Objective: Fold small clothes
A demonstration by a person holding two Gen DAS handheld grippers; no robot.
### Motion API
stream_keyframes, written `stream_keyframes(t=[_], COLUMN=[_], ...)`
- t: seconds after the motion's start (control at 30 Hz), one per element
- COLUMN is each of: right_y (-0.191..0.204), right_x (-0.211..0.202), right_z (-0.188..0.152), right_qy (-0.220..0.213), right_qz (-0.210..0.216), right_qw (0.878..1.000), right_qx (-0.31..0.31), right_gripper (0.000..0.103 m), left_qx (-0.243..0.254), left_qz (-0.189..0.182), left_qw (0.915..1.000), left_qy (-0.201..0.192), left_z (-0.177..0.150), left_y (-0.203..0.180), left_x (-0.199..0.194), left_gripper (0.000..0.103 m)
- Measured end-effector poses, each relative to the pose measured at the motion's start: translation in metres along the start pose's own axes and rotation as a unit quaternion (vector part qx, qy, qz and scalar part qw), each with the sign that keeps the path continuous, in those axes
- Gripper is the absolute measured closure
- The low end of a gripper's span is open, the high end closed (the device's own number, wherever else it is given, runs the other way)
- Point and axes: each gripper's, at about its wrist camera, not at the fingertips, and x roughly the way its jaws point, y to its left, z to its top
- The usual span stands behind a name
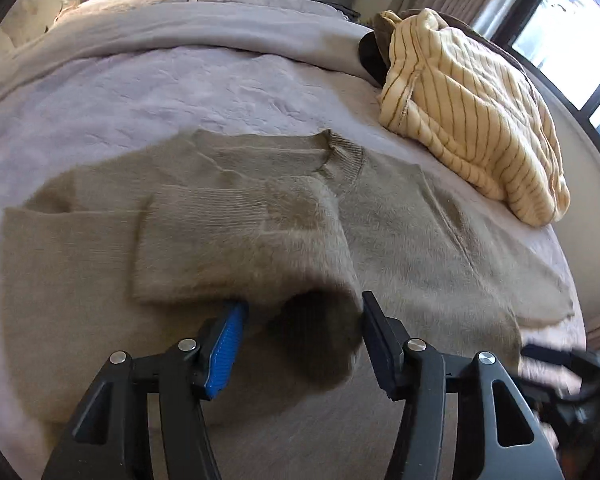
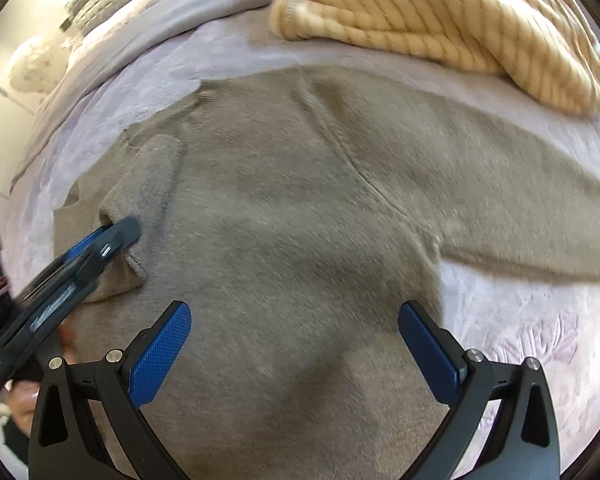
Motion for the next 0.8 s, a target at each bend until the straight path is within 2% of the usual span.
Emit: stream_keyframes(t=[0.03, 0.07, 0.17, 0.23, 0.3, 0.37, 0.4, 0.43, 0.5, 0.53, 0.6, 0.63, 0.67, 0.7, 0.77, 0.8], right_y=[0.011, 0.021, 0.074, 0.117, 0.150, 0.184, 0.197, 0.203, 0.208, 0.205, 0.196, 0.188, 0.180, 0.167, 0.135, 0.107], right_x=[-0.001, -0.003, -0.002, 0.005, 0.018, 0.040, 0.051, 0.059, 0.074, 0.078, 0.081, 0.079, 0.076, 0.067, 0.050, 0.039], right_z=[0.003, 0.006, 0.016, 0.018, 0.018, 0.013, 0.011, 0.008, 0.012, 0.017, 0.026, 0.034, 0.041, 0.050, 0.065, 0.072], right_qy=[-0.006, -0.013, -0.044, -0.062, -0.074, -0.094, -0.105, -0.113, -0.121, -0.121, -0.125, -0.122, -0.111, -0.107, -0.108, -0.110], right_qz=[-0.001, -0.001, -0.013, -0.041, -0.075, -0.135, -0.165, -0.190, -0.229, -0.242, -0.262, -0.253, -0.233, -0.203, -0.134, -0.067], right_qw=[1.000, 0.999, 0.990, 0.974, 0.954, 0.917, 0.896, 0.881, 0.864, 0.864, 0.866, 0.877, 0.892, 0.917, 0.956, 0.978], right_qx=[-0.021, -0.041, -0.135, -0.213, -0.281, -0.363, -0.398, -0.418, -0.431, -0.425, -0.407, -0.390, -0.370, -0.328, -0.236, -0.161], right_gripper=[0.000, 0.000, 0.000, 0.000, 0.000, 0.000, 0.000, 0.000, 0.000, 0.000, 0.019, 0.066, 0.094, 0.093, 0.093, 0.093], left_qx=[0.002, 0.003, -0.002, -0.027, -0.052, -0.093, -0.116, -0.134, -0.155, -0.160, -0.159, -0.151, -0.146, -0.141, -0.140, -0.139], left_qz=[0.003, 0.010, 0.029, 0.059, 0.088, 0.116, 0.121, 0.122, 0.103, 0.089, 0.090, 0.088, 0.085, 0.082, 0.070, 0.066], left_qw=[1.0000, 0.9998, 0.9983, 0.9964, 0.9938, 0.9886, 0.9858, 0.9834, 0.9824, 0.9828, 0.9828, 0.9843, 0.9854, 0.9864, 0.9875, 0.9878], left_qy=[-0.001, -0.017, -0.051, -0.056, -0.044, -0.023, -0.009, 0.003, 0.015, 0.023, 0.029, 0.024, 0.022, 0.021, 0.021, 0.021], left_z=[-0.002, -0.006, -0.010, -0.005, -0.001, 0.001, 0.002, 0.003, 0.005, 0.005, 0.008, 0.010, 0.011, 0.013, 0.015, 0.017], left_y=[0.005, 0.012, 0.050, 0.086, 0.121, 0.163, 0.183, 0.198, 0.216, 0.222, 0.223, 0.221, 0.221, 0.220, 0.219, 0.219], left_x=[-0.011, -0.028, -0.072, -0.086, -0.085, -0.074, -0.065, -0.057, -0.045, -0.037, -0.028, -0.026, -0.025, -0.025, -0.024, -0.025], left_gripper=[0.025, 0.022, 0.022, 0.022, 0.022, 0.022, 0.022, 0.022, 0.022, 0.022, 0.022, 0.022, 0.022, 0.023, 0.023, 0.024])
